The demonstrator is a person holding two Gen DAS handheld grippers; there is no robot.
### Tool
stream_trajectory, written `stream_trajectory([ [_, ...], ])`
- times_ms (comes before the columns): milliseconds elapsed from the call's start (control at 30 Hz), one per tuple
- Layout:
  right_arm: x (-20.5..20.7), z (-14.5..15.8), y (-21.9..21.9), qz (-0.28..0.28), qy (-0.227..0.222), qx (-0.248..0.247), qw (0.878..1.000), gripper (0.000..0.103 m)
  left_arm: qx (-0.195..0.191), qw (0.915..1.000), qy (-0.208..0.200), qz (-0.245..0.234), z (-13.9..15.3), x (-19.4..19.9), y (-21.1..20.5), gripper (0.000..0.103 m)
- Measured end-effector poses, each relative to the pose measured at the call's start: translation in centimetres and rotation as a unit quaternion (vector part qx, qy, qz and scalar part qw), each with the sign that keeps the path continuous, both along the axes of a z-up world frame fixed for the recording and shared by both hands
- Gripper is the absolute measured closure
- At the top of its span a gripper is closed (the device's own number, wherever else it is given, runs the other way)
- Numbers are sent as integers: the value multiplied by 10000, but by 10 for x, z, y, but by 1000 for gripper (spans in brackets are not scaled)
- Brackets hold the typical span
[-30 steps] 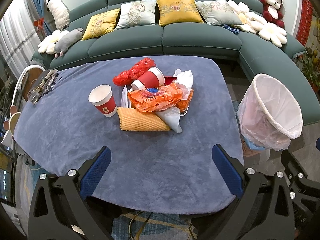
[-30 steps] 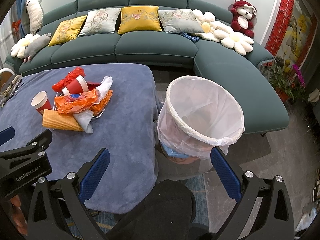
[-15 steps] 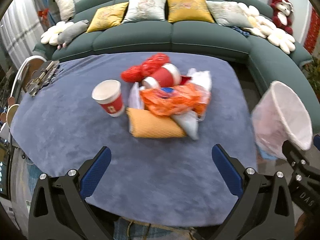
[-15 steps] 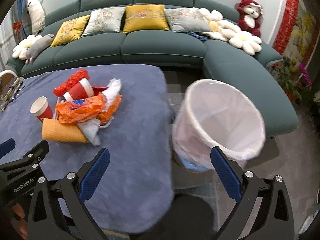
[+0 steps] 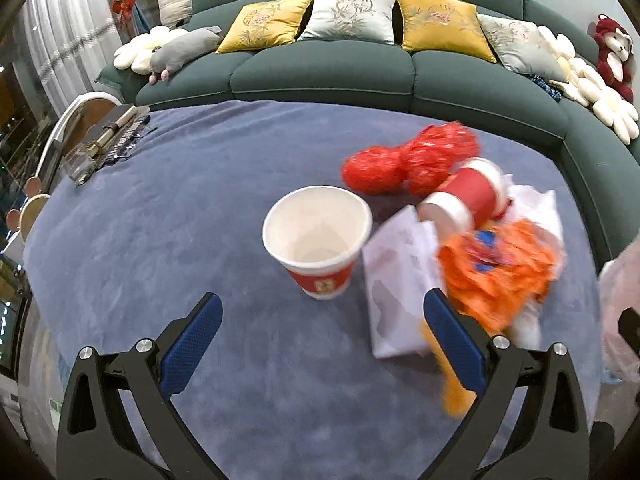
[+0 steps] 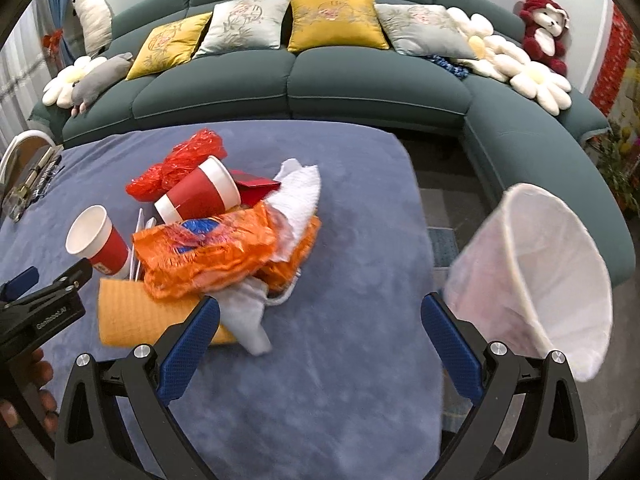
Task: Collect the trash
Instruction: 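Grasp the orange plastic bag with the right tool while the left tool grasps the white paper cup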
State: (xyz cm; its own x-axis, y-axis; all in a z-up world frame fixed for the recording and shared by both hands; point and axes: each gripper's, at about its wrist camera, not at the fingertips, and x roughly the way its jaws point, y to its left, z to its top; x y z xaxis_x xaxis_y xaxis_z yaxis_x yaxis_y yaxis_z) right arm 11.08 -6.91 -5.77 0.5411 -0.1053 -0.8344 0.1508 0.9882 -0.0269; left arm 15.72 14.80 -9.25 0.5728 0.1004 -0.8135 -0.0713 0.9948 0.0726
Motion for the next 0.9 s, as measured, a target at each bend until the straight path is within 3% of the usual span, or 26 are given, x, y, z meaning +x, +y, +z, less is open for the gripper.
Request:
stream_trajectory([
  [267,42,-23,17,-24,250,399,9989,7,-116,9996,-34,-260,-25,35,16,7],
  [500,51,-32,57,474,328,573,9967,7,-522,9983,197,-163,-27,20,26,7],
  [733,63,-53,92,788,471,537,9943,16,-544,9981,269,115,-30,9,45,7],
  [800,66,-59,95,811,542,534,9938,28,-573,9979,290,129,-31,12,49,7],
  [900,65,-65,95,853,632,621,9924,56,-557,9981,252,4,-32,15,49,7],
])
